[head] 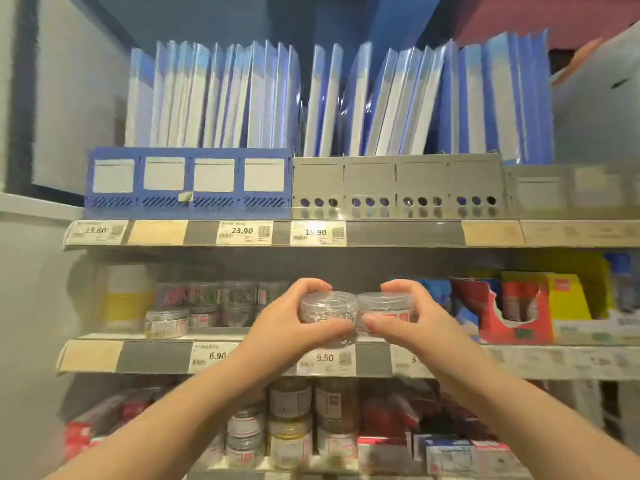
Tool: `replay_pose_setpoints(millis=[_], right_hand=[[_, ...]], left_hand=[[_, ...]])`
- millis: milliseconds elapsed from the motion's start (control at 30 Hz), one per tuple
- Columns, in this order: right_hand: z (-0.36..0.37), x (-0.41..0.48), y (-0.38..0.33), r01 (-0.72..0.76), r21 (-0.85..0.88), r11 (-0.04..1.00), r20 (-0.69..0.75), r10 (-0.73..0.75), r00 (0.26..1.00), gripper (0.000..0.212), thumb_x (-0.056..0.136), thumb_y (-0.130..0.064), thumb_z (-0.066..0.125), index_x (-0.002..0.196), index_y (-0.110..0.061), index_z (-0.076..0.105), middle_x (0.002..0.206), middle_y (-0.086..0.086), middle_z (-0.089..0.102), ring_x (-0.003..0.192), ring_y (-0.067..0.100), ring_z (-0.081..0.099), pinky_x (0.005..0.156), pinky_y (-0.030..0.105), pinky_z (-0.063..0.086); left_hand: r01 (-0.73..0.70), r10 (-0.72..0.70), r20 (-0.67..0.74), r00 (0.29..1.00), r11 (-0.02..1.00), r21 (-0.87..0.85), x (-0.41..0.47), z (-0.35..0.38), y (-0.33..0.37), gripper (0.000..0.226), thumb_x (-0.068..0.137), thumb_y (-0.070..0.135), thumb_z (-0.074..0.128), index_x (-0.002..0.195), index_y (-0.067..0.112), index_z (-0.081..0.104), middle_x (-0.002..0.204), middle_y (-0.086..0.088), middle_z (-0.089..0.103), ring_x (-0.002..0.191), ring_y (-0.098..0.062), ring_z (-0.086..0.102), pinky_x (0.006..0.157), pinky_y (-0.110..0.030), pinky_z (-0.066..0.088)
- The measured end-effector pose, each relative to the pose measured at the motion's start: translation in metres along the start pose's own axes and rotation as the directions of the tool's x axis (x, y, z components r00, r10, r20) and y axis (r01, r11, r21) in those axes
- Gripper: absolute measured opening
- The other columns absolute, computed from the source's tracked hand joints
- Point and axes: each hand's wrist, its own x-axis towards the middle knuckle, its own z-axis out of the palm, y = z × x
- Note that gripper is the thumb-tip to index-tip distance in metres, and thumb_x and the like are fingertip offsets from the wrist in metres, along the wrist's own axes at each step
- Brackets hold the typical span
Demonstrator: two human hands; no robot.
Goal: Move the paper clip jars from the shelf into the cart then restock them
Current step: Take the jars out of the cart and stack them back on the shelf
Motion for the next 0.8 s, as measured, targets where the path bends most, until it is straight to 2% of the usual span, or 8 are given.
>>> replay_pose_setpoints(millis=[67,167,267,400,500,567,700,800], right_hand=[[0.001,0.028,0.003,0.001,-0.028,1.000,0.075,0.002,0.997,0.065,0.055,-0.054,0.077,0.112,-0.041,0.047,0.104,-0.004,0.065,0.098,0.009,0.062,0.092,0.031,0.049],[0.007,0.069,0.004,0.000,-0.034,0.999,0.152,0.005,0.988,0.063,0.061,-0.043,0.080,0.115,-0.033,0.050,0.097,-0.005,0.067,0.093,0.008,0.064,0.083,0.024,0.050],[0.017,0.106,0.006,-0.026,-0.004,1.000,0.242,0.026,0.970,0.056,0.066,-0.032,0.083,0.115,-0.020,0.057,0.100,-0.001,0.070,0.094,0.013,0.066,0.087,0.030,0.053],[0.031,0.140,0.007,-0.108,-0.102,0.989,0.288,0.134,0.948,0.049,0.052,-0.044,0.086,0.095,-0.023,0.074,0.108,-0.004,0.070,0.110,0.017,0.059,0.102,0.038,0.042],[0.048,0.166,0.009,-0.149,-0.312,0.938,0.239,0.230,0.943,0.043,0.082,-0.025,0.069,0.122,-0.013,0.059,0.130,0.000,0.053,0.113,0.017,0.051,0.083,0.022,0.046],[0.060,0.181,0.014,-0.104,-0.453,0.886,0.249,0.237,0.939,0.039,0.082,-0.026,0.069,0.118,-0.015,0.058,0.123,0.002,0.056,0.109,0.019,0.053,0.070,0.019,0.043],[0.077,0.206,0.044,-0.210,-0.473,0.855,0.243,0.356,0.902,0.024,0.073,-0.020,0.077,0.090,-0.014,0.062,0.098,0.003,0.063,0.095,0.016,0.057,0.083,0.026,0.049],[0.084,0.220,0.060,-0.302,-0.482,0.822,0.249,0.459,0.853,0.038,0.068,-0.023,0.081,0.101,-0.013,0.064,0.112,0.004,0.061,0.109,0.022,0.056,0.094,0.032,0.047]], left_hand=[[0.003,-0.002,-0.027,1.000,0.999,0.041,0.019,-0.008,-0.009,0.045,0.069,0.041,0.075,0.109,0.037,0.053,0.086,0.016,0.064,0.067,0.009,0.059,0.062,-0.008,0.043],[0.030,-0.025,-0.059,0.998,0.995,0.099,0.045,-0.021,-0.023,0.040,0.071,0.038,0.074,0.105,0.038,0.053,0.080,0.015,0.060,0.059,0.009,0.054,0.055,-0.008,0.040],[0.069,-0.062,-0.060,0.996,0.990,0.124,0.067,-0.035,-0.039,0.041,0.071,0.042,0.076,0.106,0.038,0.054,0.097,0.012,0.064,0.080,-0.002,0.062,0.071,-0.019,0.051],[0.088,-0.067,-0.098,0.993,0.970,0.228,0.085,-0.050,-0.052,0.048,0.072,0.044,0.072,0.115,0.035,0.051,0.101,0.023,0.055,0.087,0.007,0.054,0.062,-0.008,0.040],[0.069,-0.033,-0.125,0.992,0.953,0.295,0.092,-0.057,-0.061,0.046,0.071,0.046,0.071,0.111,0.036,0.049,0.092,0.024,0.053,0.082,0.007,0.052,0.060,-0.009,0.037],[0.064,-0.026,-0.124,0.992,0.947,0.313,0.096,-0.062,-0.067,0.047,0.072,0.048,0.070,0.112,0.037,0.047,0.089,0.025,0.052,0.079,0.008,0.051,0.057,-0.008,0.039],[0.034,0.006,-0.128,0.992,0.950,0.311,0.102,-0.066,-0.075,0.054,0.073,0.049,0.069,0.121,0.037,0.047,0.094,0.027,0.049,0.080,0.011,0.046,0.060,-0.005,0.037],[-0.001,0.033,-0.108,0.994,0.957,0.290,0.104,-0.066,-0.080,0.046,0.074,0.047,0.069,0.113,0.042,0.047,0.093,0.029,0.049,0.079,0.014,0.045,0.057,-0.002,0.039]])
